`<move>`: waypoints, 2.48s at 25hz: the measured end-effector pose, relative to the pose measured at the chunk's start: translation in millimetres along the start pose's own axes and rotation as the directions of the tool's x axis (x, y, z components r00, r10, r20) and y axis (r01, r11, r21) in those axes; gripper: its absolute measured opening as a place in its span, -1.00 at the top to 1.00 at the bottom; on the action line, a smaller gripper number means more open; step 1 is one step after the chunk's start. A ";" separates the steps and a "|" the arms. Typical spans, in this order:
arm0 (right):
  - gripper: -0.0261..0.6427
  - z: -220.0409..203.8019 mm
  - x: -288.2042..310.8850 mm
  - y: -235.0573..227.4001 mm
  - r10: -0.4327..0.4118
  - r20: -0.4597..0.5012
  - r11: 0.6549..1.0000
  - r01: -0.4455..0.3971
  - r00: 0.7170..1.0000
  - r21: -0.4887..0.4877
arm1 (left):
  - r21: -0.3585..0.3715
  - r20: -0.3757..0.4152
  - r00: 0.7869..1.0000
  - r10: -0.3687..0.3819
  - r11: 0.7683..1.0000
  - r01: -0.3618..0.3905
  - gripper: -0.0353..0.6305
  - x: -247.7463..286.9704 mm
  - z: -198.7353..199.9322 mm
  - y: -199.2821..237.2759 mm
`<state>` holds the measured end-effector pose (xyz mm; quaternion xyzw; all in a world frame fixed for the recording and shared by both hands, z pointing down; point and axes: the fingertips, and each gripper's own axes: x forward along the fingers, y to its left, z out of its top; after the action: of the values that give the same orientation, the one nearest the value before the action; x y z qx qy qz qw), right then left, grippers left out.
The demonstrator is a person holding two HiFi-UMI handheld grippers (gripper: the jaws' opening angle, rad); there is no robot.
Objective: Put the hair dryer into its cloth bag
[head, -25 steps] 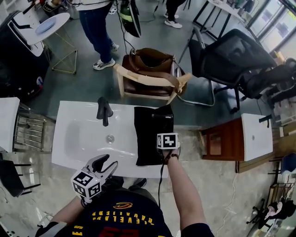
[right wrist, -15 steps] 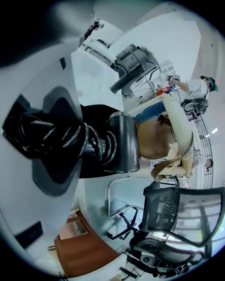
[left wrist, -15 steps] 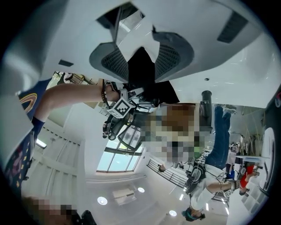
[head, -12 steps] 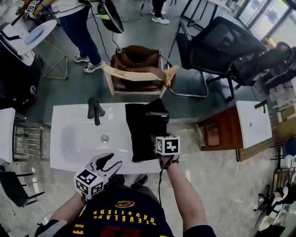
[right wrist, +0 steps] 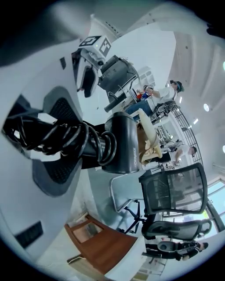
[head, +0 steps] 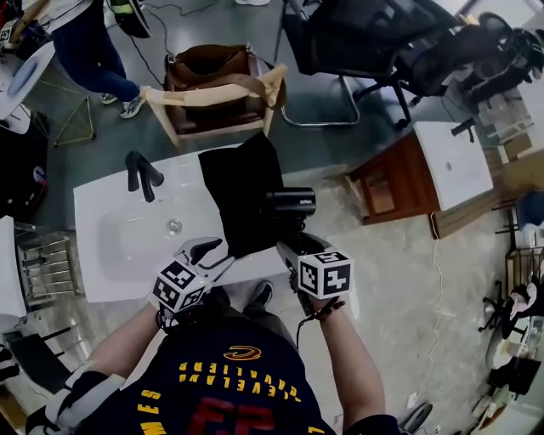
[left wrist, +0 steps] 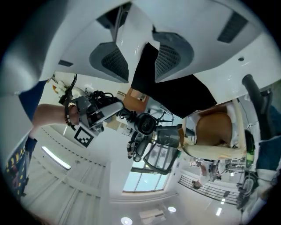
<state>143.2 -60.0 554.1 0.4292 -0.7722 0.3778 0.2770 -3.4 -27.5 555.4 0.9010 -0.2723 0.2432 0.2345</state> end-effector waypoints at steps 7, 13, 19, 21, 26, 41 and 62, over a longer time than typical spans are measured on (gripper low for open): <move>0.21 -61.2 -38.6 -2.2 -0.030 0.019 0.992 0.027 0.999 0.120 | 0.211 -0.193 0.975 -0.111 0.966 0.151 0.33 62.7 -29.4 -27.5; 0.21 -104.2 -56.6 2.3 -0.056 0.013 0.978 0.052 0.998 0.201 | 0.324 -0.337 0.938 -0.084 0.925 0.199 0.33 102.3 -58.0 -19.5; 0.21 -135.5 -60.0 12.9 -0.062 -0.004 0.970 0.061 0.998 0.234 | 0.356 -0.392 0.918 -0.062 0.910 0.214 0.58 113.9 -69.8 -14.3; 0.21 -143.0 -59.3 17.4 -0.057 -0.007 0.967 0.057 0.998 0.250 | 0.363 -0.390 0.919 -0.053 0.909 0.206 0.80 114.9 -67.1 -12.8; 0.21 -155.5 -52.7 28.1 -0.050 -0.020 0.966 0.054 0.999 0.254 | 0.362 -0.375 0.923 -0.083 0.904 0.229 0.84 111.7 -58.3 -15.3; 0.21 -165.6 -14.2 43.2 -0.049 -0.126 0.978 0.073 0.991 0.193 | 0.104 -0.145 0.960 -0.240 0.961 0.256 0.84 70.7 11.1 -26.2; 0.21 -109.3 25.7 31.7 -0.053 -0.199 0.995 0.069 0.979 0.075 | 0.153 -0.096 0.968 -0.231 0.958 0.244 0.84 49.0 27.3 -36.3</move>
<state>114.6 29.1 623.8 0.4240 -0.7114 0.4411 0.3457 63.0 -34.1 551.6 0.9333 -0.1317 0.2694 0.1974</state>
